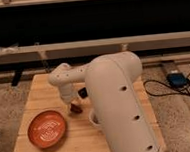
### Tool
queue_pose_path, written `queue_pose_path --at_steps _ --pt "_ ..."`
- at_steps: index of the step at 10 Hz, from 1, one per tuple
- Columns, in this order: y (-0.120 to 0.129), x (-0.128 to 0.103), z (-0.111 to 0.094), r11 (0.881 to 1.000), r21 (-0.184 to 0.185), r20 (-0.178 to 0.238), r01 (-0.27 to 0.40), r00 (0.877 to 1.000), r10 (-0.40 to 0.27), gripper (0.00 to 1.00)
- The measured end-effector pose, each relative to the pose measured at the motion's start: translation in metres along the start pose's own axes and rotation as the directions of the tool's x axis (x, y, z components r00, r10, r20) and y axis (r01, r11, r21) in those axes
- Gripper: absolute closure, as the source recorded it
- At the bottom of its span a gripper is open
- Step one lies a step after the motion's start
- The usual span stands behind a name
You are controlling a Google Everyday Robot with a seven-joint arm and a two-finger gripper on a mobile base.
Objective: Place the pepper in the ceramic bowl
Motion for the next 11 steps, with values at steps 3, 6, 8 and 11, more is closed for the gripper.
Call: queue_pose_path --at_steps 3,6,8,11 --pt "0.003 -0.001 0.002 1.000 0.002 -0.010 0.012 1.000 -0.012 0.55" --pt "0.004 0.002 0.001 1.000 0.009 -0.016 0.019 1.000 -0.019 0.87" --pt "0.005 0.003 -0.003 1.000 0.014 -0.013 0.020 1.000 -0.020 0.98" --pt "0.014 0.004 -0.031 0.999 0.019 0.020 0.035 0.999 -0.036 0.98"
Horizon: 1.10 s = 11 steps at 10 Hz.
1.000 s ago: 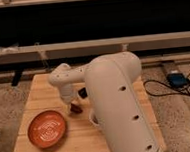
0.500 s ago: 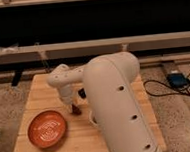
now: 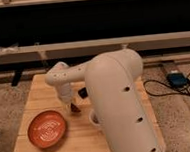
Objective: Place the pepper in the ceramic bowl
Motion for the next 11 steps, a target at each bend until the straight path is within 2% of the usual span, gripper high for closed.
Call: queue_pose_path --at_steps 3,5,7,8,11 --pt "0.032 -0.004 -0.048 0.997 0.005 0.074 0.079 0.994 -0.079 0.98" --pt "0.065 -0.003 -0.064 0.988 0.002 0.110 0.155 0.982 -0.154 0.96" --pt "0.098 -0.004 -0.072 0.970 -0.004 0.125 0.244 0.962 -0.241 0.79" --pt "0.114 -0.005 -0.074 0.956 -0.011 0.128 0.293 0.949 -0.289 0.69" --pt "0.137 -0.008 -0.073 0.923 -0.034 0.128 0.383 0.918 -0.376 0.38"
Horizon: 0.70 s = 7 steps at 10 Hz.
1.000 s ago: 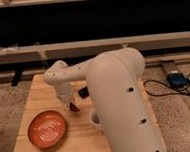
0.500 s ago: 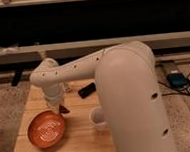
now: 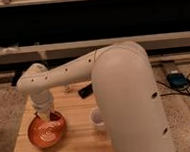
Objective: Place the pepper in the ceramic bowl
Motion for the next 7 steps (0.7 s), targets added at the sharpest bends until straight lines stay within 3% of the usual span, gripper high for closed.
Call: queue_pose_path --at_steps 1,7 --pt "0.0033 -0.0019 0.0013 1.000 -0.008 -0.002 0.018 1.000 -0.018 0.34" --pt "-0.0016 -0.0037 -0.0070 1.000 -0.011 0.018 0.029 0.999 -0.029 0.34"
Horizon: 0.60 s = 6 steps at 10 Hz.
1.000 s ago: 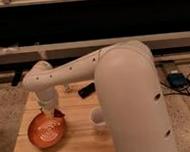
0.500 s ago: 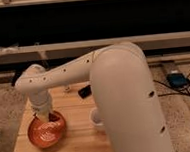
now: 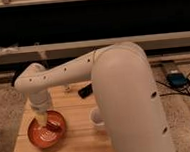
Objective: Place the pepper in the ceramic bowl
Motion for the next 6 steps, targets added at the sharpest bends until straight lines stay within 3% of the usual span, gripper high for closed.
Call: queue_pose_path --at_steps 6 --pt "-0.043 0.012 -0.014 0.997 0.005 0.033 -0.080 0.996 0.080 0.34"
